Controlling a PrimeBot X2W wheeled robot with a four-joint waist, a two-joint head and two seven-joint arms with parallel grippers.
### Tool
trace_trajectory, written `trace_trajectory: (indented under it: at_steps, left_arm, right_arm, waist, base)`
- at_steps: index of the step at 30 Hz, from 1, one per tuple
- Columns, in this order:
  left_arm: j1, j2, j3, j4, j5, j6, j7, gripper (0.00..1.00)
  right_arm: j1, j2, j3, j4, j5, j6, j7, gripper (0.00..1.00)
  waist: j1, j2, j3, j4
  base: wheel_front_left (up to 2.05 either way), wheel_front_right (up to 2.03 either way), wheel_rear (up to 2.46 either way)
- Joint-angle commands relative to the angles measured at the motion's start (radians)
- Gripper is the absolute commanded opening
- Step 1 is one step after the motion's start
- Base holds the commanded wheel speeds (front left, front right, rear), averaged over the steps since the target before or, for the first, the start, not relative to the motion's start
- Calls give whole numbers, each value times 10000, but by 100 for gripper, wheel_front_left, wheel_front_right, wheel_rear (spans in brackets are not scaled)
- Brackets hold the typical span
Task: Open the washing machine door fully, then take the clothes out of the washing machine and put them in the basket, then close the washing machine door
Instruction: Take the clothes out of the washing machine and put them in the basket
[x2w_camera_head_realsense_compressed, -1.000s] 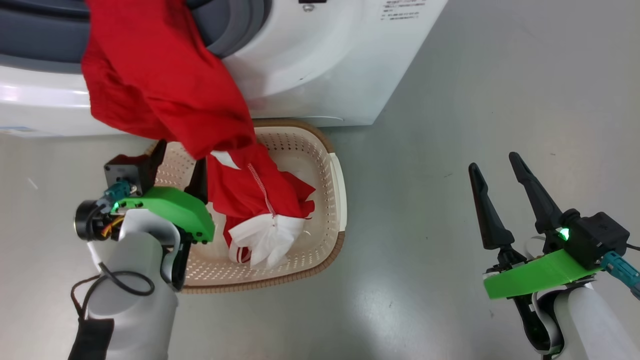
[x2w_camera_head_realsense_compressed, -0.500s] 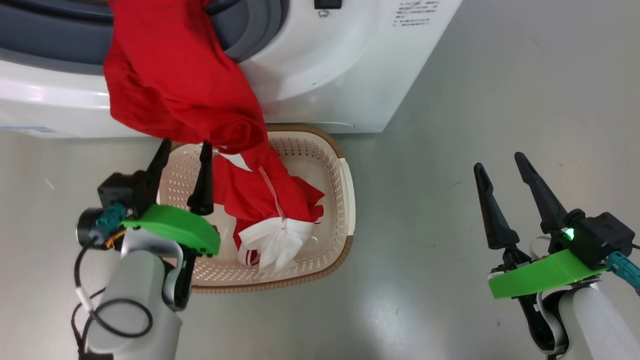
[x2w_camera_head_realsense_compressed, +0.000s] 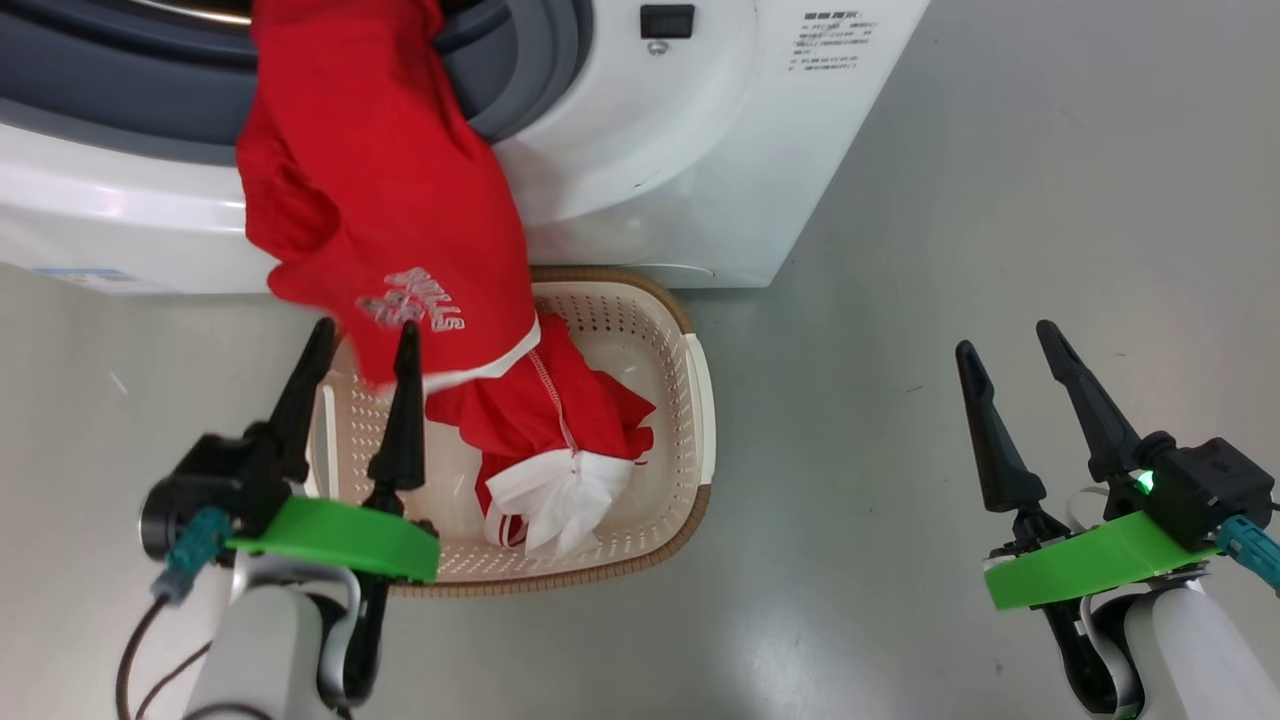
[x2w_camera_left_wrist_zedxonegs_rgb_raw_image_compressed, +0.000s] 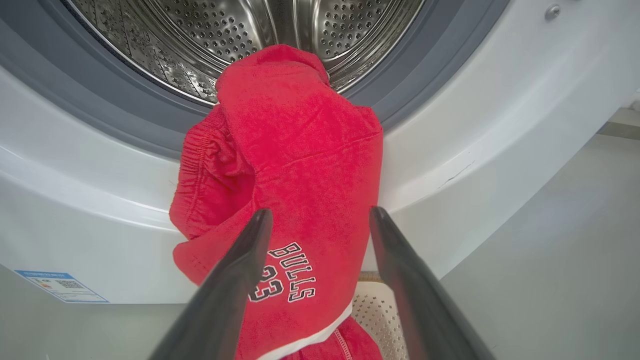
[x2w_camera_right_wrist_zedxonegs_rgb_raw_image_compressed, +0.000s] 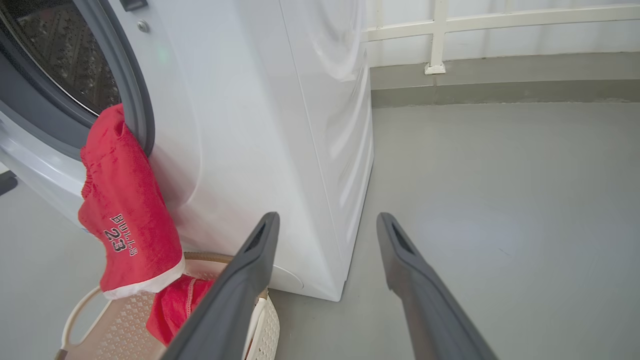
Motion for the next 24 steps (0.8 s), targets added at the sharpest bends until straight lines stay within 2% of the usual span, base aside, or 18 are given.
trace_trajectory:
  at_steps: [1,5,12,24]
  left_arm:
    - [449,281,355,-529,128,47,-51,100]
    - [1169,281,385,-1488,201,159,-51,100]
    - [2000,281,500,-2379,180,321,-51,100]
    - [2003,281,390,-2582,67,361,-51,100]
  right_arm:
    - [225,-39,182,-224,-3,63,-65,100]
    - [358,-48,123,-238,1,63,-65,100]
    - [484,-70,114,-221,15,63,-65,100]
    - [501,-55,123,-248,17,63,-65,100]
  waist:
    - [0,0,-55,-6]
    - [0,0,-152,24]
    - [0,0,-266,-16]
    - [0,0,-260,-29]
  base:
    - [0,0,0]
    - [0,0,0]
    - [0,0,0]
    - [0,0,0]
